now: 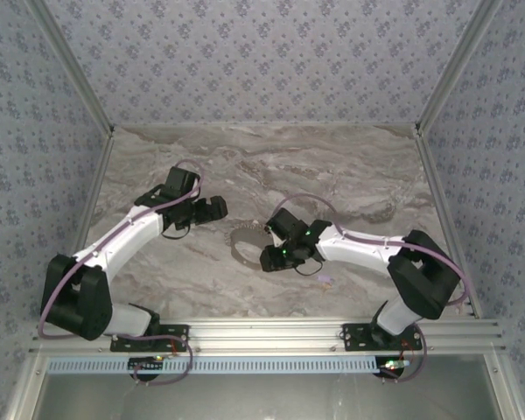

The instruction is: Put the keys on the keyring

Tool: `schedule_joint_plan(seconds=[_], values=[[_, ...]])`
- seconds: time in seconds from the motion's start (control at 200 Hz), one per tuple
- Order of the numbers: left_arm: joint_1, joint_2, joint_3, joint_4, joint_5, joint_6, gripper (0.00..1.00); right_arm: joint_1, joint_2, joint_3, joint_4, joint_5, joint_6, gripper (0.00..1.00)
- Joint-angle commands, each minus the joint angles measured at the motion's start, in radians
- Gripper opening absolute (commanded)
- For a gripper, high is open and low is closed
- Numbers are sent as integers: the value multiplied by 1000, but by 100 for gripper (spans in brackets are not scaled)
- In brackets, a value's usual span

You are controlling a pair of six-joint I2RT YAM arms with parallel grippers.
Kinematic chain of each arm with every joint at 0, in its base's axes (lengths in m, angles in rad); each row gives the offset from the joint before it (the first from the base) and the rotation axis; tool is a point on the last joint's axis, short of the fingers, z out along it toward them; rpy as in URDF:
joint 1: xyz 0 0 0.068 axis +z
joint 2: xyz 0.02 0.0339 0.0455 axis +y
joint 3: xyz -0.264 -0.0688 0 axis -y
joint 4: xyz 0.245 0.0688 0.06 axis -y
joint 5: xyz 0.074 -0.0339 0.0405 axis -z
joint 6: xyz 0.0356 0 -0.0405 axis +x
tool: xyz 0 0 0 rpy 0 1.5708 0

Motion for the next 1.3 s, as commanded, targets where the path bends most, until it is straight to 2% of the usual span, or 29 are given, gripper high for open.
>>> schedule_joint_plan(seconds=[0.0,0.36,0.714,1.294], values=[[-5,-32,-2,-32,-11,-10,98,6,21,-16,22,-30,27,39],[-5,-39,-6,-39,-17,1,98,-31,85,4,47,-41,27,38],[-4,-39,-1,-38,-21,10,98,-73,85,38,24,-33,-1,37],[-4,-43,-12,-33,-19,7,98,-89,135,115,-2,-16,-43,36]])
